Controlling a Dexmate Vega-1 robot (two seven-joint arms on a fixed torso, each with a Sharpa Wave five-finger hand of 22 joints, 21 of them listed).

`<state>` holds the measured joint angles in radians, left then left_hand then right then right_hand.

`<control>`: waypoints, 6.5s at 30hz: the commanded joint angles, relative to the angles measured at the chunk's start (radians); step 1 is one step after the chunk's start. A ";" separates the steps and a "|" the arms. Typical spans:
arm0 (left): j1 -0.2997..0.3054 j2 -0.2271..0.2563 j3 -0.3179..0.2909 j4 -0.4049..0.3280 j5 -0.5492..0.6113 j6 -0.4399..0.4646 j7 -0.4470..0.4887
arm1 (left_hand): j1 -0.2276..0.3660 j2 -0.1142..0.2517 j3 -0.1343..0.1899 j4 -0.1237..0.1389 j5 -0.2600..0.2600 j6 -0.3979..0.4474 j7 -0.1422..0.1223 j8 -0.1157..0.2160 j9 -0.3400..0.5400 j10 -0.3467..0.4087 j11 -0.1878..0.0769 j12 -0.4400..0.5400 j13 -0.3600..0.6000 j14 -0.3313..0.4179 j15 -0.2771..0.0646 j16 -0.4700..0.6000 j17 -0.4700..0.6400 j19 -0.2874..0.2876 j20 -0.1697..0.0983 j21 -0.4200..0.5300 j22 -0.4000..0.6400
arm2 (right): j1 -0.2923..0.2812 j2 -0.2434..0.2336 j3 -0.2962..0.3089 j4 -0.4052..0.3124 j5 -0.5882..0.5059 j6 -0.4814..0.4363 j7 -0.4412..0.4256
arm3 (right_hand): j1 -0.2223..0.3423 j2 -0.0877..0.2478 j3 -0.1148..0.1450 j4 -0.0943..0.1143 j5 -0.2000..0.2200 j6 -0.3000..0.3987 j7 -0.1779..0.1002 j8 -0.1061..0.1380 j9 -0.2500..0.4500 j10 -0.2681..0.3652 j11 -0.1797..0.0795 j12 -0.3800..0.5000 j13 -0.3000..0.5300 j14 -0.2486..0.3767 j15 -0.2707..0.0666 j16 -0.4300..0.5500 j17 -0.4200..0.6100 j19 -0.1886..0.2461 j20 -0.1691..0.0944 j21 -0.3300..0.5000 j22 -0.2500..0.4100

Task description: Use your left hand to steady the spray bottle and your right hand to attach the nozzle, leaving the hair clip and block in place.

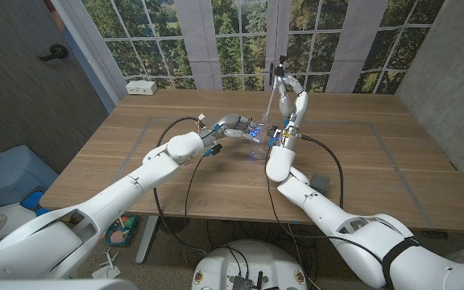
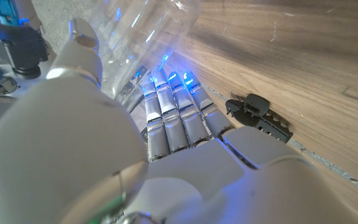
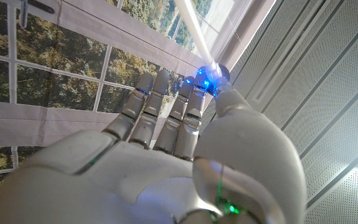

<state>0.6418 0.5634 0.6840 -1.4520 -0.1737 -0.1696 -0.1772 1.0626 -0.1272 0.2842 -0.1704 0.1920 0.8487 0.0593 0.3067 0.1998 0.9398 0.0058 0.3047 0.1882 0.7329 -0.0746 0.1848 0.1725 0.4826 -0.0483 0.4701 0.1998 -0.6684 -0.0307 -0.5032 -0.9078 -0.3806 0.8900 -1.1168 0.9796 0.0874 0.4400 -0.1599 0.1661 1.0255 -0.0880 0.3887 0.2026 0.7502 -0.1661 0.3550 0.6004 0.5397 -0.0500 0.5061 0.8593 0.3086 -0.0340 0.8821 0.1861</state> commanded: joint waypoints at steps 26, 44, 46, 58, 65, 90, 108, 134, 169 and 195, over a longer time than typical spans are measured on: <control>0.002 0.007 -0.008 -0.019 0.012 0.002 0.017 | 0.230 0.241 0.008 0.000 0.008 0.208 -0.078 0.000 0.033 0.200 -0.150 0.000 0.038 -0.001 -0.157 -0.001 0.002 -0.006 -0.013 0.011 0.001 | -0.075 -0.078 -0.087 -0.067 0.094 -0.085 0.038 | 0.000 0.010 0.002 0.001 0.020 0.008 0.026 -0.005 0.004 0.002 0.013 -0.012 0.000 0.015 -0.155 -0.016 0.000 -0.005 0.012 0.010 -0.001; 0.014 0.015 -0.010 -0.052 0.028 0.022 0.040 | 0.230 0.241 0.007 0.000 0.008 0.212 -0.078 -0.002 0.033 0.200 -0.149 -0.001 0.038 -0.001 -0.158 0.000 0.003 -0.007 -0.013 0.014 0.000 | -0.134 -0.101 -0.074 -0.094 0.134 -0.081 0.091 | -0.064 -0.006 -0.008 0.019 0.046 -0.095 0.044 -0.043 0.008 -0.038 0.042 -0.033 0.005 0.012 -0.131 -0.042 -0.009 -0.023 0.035 0.013 -0.002; 0.014 0.015 -0.010 -0.053 0.029 0.023 0.041 | 0.230 0.241 0.007 0.000 0.008 0.212 -0.079 -0.002 0.034 0.200 -0.150 -0.001 0.038 -0.001 -0.158 0.000 0.003 -0.007 -0.014 0.014 0.000 | -0.137 -0.101 -0.072 -0.095 0.133 -0.080 0.093 | -0.073 -0.010 -0.011 0.020 0.048 -0.113 0.044 -0.049 0.008 -0.046 0.043 -0.036 0.007 0.014 -0.130 -0.043 -0.010 -0.022 0.036 0.014 -0.002; 0.016 0.020 0.002 -0.080 0.077 0.049 0.073 | 0.231 0.241 0.007 0.000 0.007 0.213 -0.078 -0.004 0.034 0.201 -0.149 -0.002 0.039 -0.001 -0.158 0.000 0.003 -0.008 -0.014 0.016 0.000 | -0.149 -0.112 -0.049 -0.078 0.151 0.006 0.124 | -0.118 0.001 -0.012 0.031 0.060 -0.205 0.050 -0.085 0.010 -0.094 0.065 -0.058 0.011 0.001 -0.120 -0.060 -0.007 -0.031 0.045 0.013 -0.002; 0.020 0.016 0.002 -0.078 0.077 0.054 0.077 | 0.232 0.240 0.007 -0.001 0.007 0.214 -0.078 -0.005 0.034 0.200 -0.150 -0.003 0.039 -0.001 -0.158 0.000 0.003 -0.009 -0.013 0.018 0.000 | -0.170 -0.122 -0.019 -0.118 0.154 0.013 0.154 | -0.144 0.021 -0.005 0.043 0.071 -0.212 0.062 -0.089 0.011 -0.101 0.079 -0.062 0.013 -0.003 -0.111 -0.069 -0.010 -0.036 0.046 0.013 -0.002; 0.037 -0.024 -0.001 0.002 0.106 -0.025 0.159 | 0.233 0.243 0.006 0.000 0.005 0.212 -0.093 -0.010 0.035 0.188 -0.166 -0.012 0.038 0.002 -0.162 0.003 0.005 -0.006 -0.012 0.025 0.000 | -0.349 -0.302 0.080 -0.539 0.009 -0.339 0.219 | -0.328 0.026 -0.040 0.090 0.146 -0.101 0.159 -0.031 0.046 -0.072 0.148 -0.061 0.030 -0.001 -0.026 -0.075 0.004 -0.046 0.093 0.016 0.000; 0.030 -0.028 0.013 0.003 0.163 -0.015 0.191 | 0.236 0.243 0.003 0.000 0.002 0.215 -0.096 -0.012 0.036 0.192 -0.171 -0.013 0.038 0.003 -0.164 0.004 0.007 -0.005 -0.016 0.030 0.000 | -0.397 -0.401 0.055 -0.720 -0.037 -0.557 0.267 | -0.383 0.082 -0.029 0.109 0.163 -0.076 0.155 -0.004 0.072 -0.060 0.146 -0.060 0.042 -0.003 -0.035 -0.070 0.021 -0.049 0.071 0.019 0.002; 0.033 -0.014 0.023 -0.036 0.207 0.017 0.197 | 0.237 0.242 0.001 0.001 0.000 0.216 -0.096 -0.016 0.037 0.194 -0.170 -0.016 0.038 0.001 -0.163 0.003 0.006 -0.007 -0.017 0.036 0.000 | -0.398 -0.515 0.002 -0.831 -0.088 -0.669 0.352 | -0.410 0.110 0.035 0.127 0.172 -0.015 0.168 0.033 0.096 -0.046 0.131 -0.060 0.056 -0.026 -0.069 -0.073 0.039 -0.062 0.039 0.027 0.003; 0.030 -0.008 0.045 -0.070 0.240 0.076 0.189 | 0.239 0.243 -0.002 0.001 -0.001 0.219 -0.095 -0.020 0.038 0.196 -0.170 -0.020 0.038 -0.003 -0.162 0.002 0.006 -0.013 -0.018 0.043 -0.001 | -0.346 -0.562 -0.028 -0.871 -0.074 -0.708 0.508 | -0.473 0.083 0.070 0.127 0.135 -0.157 0.106 -0.014 0.132 -0.173 0.115 -0.109 0.078 -0.130 -0.068 -0.092 0.078 -0.118 0.036 0.030 0.002; 0.049 -0.002 0.033 -0.090 0.241 0.065 0.209 | 0.242 0.243 -0.004 0.001 -0.001 0.222 -0.095 -0.024 0.039 0.200 -0.169 -0.021 0.038 -0.005 -0.163 0.002 0.006 -0.016 -0.018 0.049 -0.001 | -0.343 -0.510 -0.015 -0.843 -0.039 -0.799 0.431 | -0.506 0.072 0.046 0.101 0.115 -0.198 0.135 -0.046 0.132 -0.193 0.137 -0.114 0.074 -0.127 -0.038 -0.086 0.072 -0.102 0.056 0.041 0.001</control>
<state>0.6831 0.5606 0.7244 -1.5380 0.0689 -0.0953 0.0214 1.0649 -0.1295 0.2728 -0.1700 0.1846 0.8543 0.0647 0.2783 0.1998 0.9465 0.0124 0.2786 0.1889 0.7304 -0.0768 0.1849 0.1743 0.4737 -0.0466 0.5114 0.1952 -1.0106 -0.5611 -0.5238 -1.7612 -0.4276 0.1328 -0.6413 0.4739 0.1526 0.4901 -0.0552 0.2825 0.8234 0.0363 0.3434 0.3304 0.5515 -0.0359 0.2435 0.6716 0.4054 -0.0410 0.4174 0.9306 0.2001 0.0150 0.9175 0.1837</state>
